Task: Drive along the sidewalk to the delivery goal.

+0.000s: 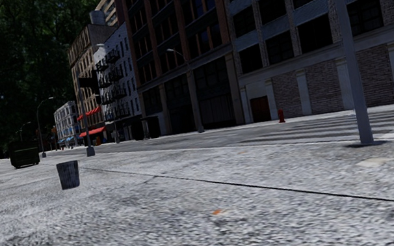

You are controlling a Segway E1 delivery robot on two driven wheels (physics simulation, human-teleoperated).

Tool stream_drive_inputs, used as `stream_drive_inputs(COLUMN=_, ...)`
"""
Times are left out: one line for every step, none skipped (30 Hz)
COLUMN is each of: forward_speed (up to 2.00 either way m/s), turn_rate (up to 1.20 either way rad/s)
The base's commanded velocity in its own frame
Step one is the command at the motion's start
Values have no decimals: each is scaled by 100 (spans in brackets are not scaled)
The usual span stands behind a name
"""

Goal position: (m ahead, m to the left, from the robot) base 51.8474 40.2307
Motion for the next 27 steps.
stream_drive_inputs(forward_speed=200, turn_rate=0)
stream_drive_inputs(forward_speed=200, turn_rate=0)
stream_drive_inputs(forward_speed=200, turn_rate=0)
stream_drive_inputs(forward_speed=200, turn_rate=0)
stream_drive_inputs(forward_speed=200, turn_rate=0)
stream_drive_inputs(forward_speed=200, turn_rate=0)
stream_drive_inputs(forward_speed=200, turn_rate=0)
stream_drive_inputs(forward_speed=200, turn_rate=0)
stream_drive_inputs(forward_speed=200, turn_rate=0)
stream_drive_inputs(forward_speed=200, turn_rate=0)
stream_drive_inputs(forward_speed=200, turn_rate=0)
stream_drive_inputs(forward_speed=200, turn_rate=1)
stream_drive_inputs(forward_speed=200, turn_rate=1)
stream_drive_inputs(forward_speed=200, turn_rate=10)
stream_drive_inputs(forward_speed=200, turn_rate=20)
stream_drive_inputs(forward_speed=200, turn_rate=30)
stream_drive_inputs(forward_speed=200, turn_rate=34)
stream_drive_inputs(forward_speed=200, turn_rate=35)
stream_drive_inputs(forward_speed=200, turn_rate=35)
stream_drive_inputs(forward_speed=200, turn_rate=36)
stream_drive_inputs(forward_speed=200, turn_rate=36)
stream_drive_inputs(forward_speed=200, turn_rate=36)
stream_drive_inputs(forward_speed=200, turn_rate=36)
stream_drive_inputs(forward_speed=200, turn_rate=36)
stream_drive_inputs(forward_speed=200, turn_rate=36)
stream_drive_inputs(forward_speed=200, turn_rate=36)
stream_drive_inputs(forward_speed=200, turn_rate=36)
